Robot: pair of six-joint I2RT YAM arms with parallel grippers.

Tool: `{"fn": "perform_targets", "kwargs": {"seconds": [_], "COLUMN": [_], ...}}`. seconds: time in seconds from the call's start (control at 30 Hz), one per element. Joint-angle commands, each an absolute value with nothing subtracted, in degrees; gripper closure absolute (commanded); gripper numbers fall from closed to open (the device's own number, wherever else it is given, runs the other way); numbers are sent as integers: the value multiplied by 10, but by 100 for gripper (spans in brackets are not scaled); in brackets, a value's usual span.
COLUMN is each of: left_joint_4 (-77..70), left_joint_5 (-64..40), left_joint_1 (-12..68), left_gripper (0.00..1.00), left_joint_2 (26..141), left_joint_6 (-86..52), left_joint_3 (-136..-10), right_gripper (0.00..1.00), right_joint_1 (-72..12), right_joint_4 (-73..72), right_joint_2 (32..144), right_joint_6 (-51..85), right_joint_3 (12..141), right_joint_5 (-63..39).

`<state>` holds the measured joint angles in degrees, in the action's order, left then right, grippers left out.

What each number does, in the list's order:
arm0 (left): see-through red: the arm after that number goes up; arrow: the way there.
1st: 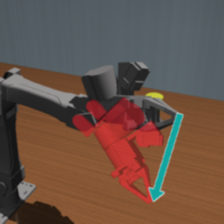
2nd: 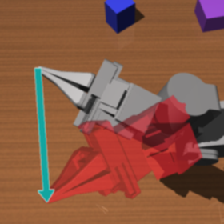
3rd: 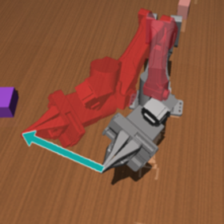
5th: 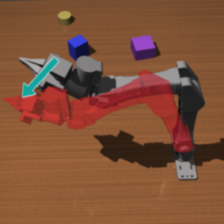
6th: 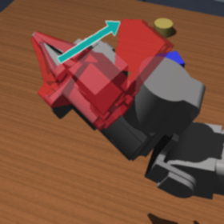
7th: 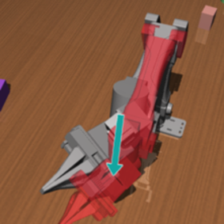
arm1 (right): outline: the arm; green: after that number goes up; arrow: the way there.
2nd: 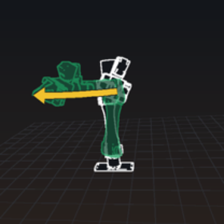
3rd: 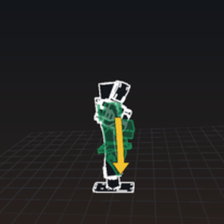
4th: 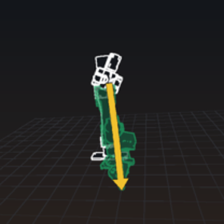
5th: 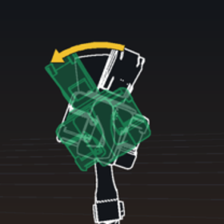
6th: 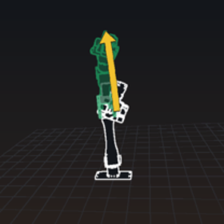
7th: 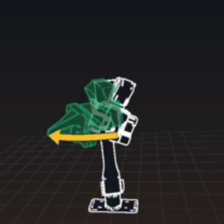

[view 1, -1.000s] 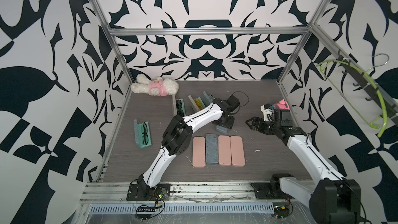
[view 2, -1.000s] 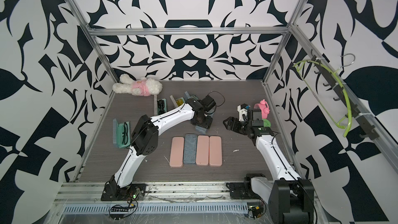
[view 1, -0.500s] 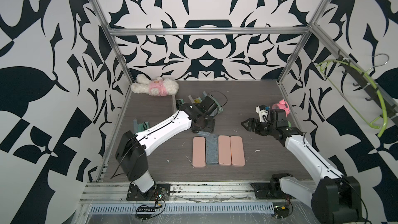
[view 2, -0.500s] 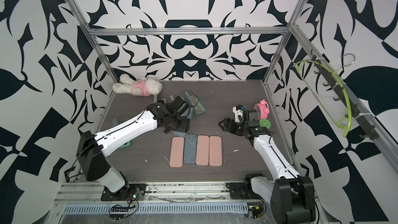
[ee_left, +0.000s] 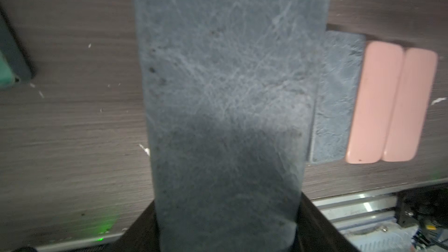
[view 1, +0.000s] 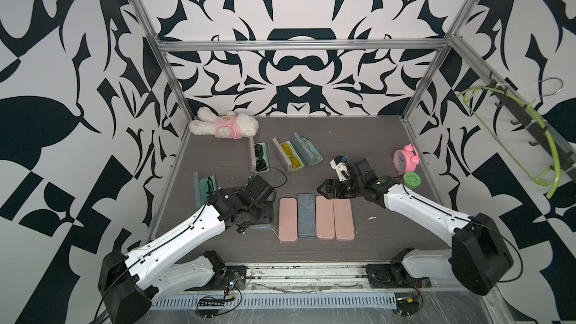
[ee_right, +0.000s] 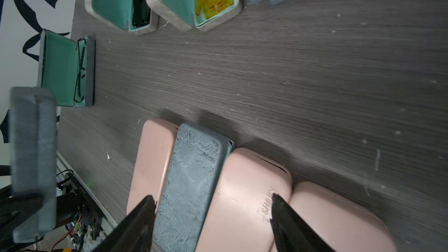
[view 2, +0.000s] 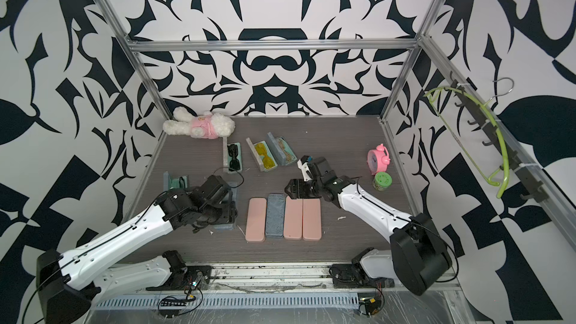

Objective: Close the glasses case
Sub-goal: Place the glasses case at the center of the board.

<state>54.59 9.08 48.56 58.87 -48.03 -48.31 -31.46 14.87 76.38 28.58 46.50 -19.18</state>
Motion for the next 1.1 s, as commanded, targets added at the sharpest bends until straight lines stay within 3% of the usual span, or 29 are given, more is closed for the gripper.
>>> {"fn": "perform_targets", "kwargs": {"seconds": [0.0,0.33,0.8,1.07], "left_joint_4": [543,426,345,337], "left_joint_5": [87,91,90,99], "left_joint_1": [491,543,553,558], "left_gripper": [35,36,35,16], "left_joint_2": [562,607,680,697], "left_joint_6": [-521,-534,-529,-528], "left_joint_3": [-451,-386,-351,-349], "right_gripper": [23,23,24,24], "right_joint_1": [-332,-348,-348,-348], "right_joint_4": [130,129,141,155], "right_joint_2": [777,792,773,804], "right_joint_6": [300,304,297,301], "right_joint_3": [498,505,489,514], "right_joint_5": [-159,-151,-137,-127]}}
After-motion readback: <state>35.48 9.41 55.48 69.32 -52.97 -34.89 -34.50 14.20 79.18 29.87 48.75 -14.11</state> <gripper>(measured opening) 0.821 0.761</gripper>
